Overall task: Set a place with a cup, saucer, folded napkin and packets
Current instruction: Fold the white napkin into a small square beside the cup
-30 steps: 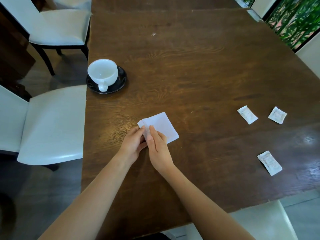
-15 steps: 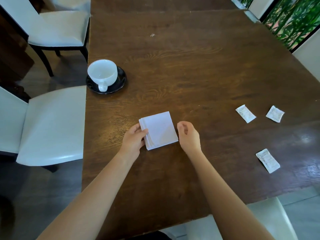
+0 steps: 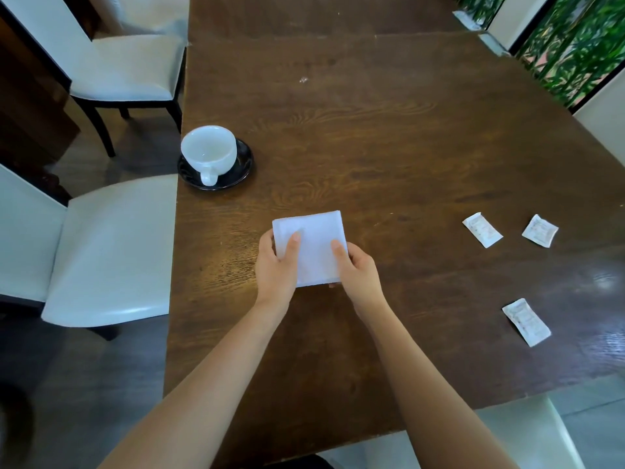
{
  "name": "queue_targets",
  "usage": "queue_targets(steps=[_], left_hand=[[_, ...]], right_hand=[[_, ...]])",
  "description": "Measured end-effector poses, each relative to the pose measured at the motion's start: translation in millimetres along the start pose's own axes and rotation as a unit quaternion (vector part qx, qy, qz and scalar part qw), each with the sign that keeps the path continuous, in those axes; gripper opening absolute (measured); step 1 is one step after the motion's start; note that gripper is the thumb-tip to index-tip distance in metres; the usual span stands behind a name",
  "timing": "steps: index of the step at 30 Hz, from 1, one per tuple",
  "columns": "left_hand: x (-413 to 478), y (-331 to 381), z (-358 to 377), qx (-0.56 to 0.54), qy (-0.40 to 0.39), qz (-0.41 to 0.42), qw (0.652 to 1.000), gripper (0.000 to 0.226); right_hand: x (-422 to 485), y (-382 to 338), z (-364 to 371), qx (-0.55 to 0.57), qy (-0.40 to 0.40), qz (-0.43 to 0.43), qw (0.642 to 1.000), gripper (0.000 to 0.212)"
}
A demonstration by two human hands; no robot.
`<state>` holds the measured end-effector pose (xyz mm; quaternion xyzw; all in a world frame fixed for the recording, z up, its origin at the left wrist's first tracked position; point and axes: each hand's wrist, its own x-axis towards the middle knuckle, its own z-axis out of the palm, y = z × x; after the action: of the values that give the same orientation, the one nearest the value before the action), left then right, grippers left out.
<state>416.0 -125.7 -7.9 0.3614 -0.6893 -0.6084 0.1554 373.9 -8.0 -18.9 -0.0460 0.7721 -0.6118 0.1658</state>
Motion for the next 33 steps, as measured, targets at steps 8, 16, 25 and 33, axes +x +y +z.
queue_targets(steps=[8,16,25,33], left_hand=[[-4,9,-9,0.067,-0.022,0.101,0.992,0.022],[-4,32,-24,0.006,-0.042,0.081,0.996,0.013],[8,47,-78,0.017,-0.268,-0.065,0.961,0.052],[2,52,-96,0.076,-0.046,0.208,0.974,0.035]], right_hand=[[14,-25,-2,-0.083,0.08,-0.033,0.993,0.045],[13,-44,0,-0.077,0.113,-0.071,0.988,0.045],[10,-56,-9,0.037,-0.105,0.049,0.993,0.026],[4,-77,-5,-0.044,-0.138,-0.11,0.983,0.021]])
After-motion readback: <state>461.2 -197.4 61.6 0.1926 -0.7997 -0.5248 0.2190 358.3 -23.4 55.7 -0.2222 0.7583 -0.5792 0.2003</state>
